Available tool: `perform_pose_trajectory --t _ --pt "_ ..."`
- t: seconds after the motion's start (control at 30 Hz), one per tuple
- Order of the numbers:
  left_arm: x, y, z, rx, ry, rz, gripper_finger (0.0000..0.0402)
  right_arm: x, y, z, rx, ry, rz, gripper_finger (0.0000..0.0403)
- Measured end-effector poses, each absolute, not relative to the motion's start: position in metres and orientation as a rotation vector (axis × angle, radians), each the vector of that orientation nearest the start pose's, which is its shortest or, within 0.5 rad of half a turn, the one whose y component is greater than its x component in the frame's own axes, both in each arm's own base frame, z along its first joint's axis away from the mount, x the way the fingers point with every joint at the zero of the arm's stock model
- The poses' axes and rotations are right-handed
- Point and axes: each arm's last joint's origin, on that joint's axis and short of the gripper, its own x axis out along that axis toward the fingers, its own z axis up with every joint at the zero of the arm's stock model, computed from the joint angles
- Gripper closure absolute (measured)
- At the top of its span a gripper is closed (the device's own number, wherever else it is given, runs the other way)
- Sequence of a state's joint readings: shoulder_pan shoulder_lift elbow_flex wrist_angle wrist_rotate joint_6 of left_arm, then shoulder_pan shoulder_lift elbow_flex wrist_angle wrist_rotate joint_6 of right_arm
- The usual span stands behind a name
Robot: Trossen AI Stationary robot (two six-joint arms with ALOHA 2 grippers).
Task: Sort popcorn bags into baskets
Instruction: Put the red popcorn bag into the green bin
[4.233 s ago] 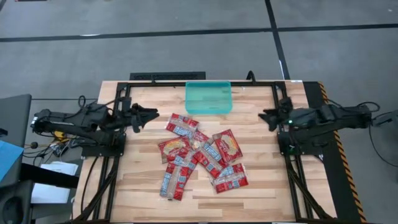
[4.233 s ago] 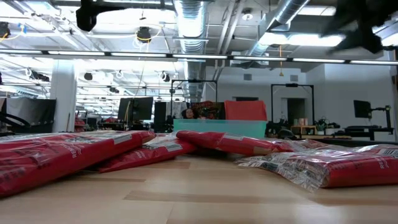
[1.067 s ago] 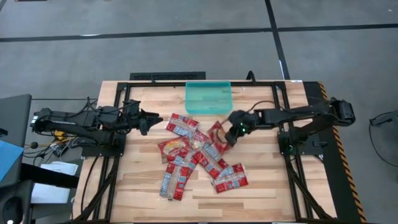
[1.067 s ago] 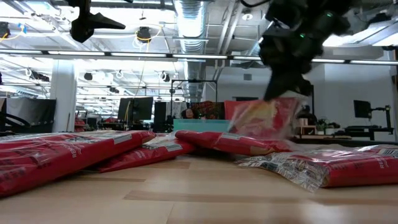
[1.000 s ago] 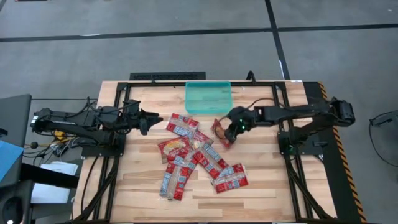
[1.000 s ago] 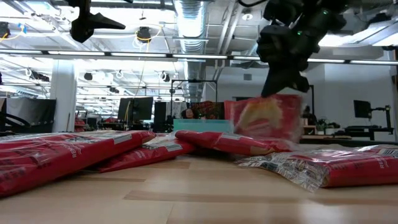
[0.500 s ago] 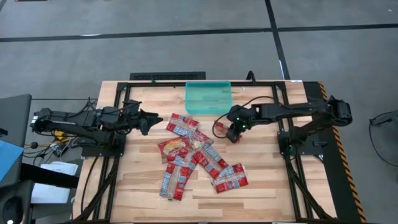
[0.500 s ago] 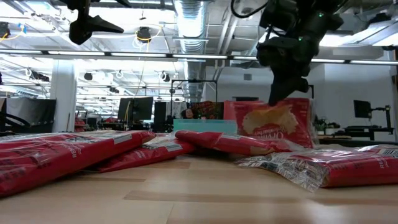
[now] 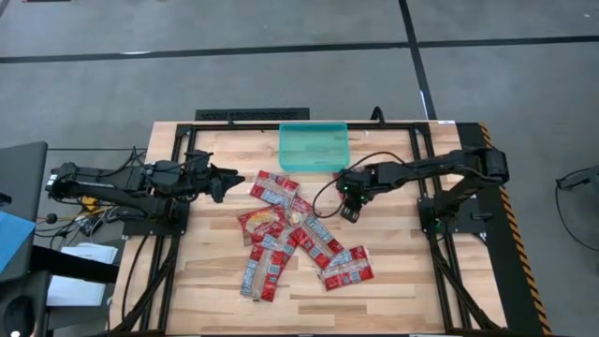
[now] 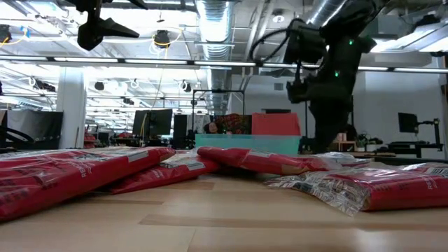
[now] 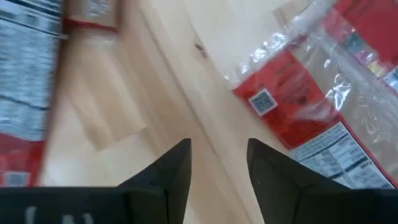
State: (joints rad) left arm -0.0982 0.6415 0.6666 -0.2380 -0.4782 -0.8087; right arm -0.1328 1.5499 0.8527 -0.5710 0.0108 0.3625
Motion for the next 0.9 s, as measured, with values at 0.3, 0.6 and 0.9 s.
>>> perform_pose_trajectory --t 0.3,0.6,0.9 --pt "0.143 -0.001 0.306 -0.745 0.058 0.448 0.0142 0.23 -0.04 0.199 0.371 1.278 -0.446 0.0232" --pt "0.143 -0.001 0.305 -0.739 0.07 0.454 0.0142 0.199 -0.049 0.215 -0.006 1.287 -0.232 0.0141" --pt "0.143 -0.001 0.304 -0.744 0.077 0.46 0.0142 0.213 -0.081 0.187 -0.178 1.299 -0.183 0.0094"
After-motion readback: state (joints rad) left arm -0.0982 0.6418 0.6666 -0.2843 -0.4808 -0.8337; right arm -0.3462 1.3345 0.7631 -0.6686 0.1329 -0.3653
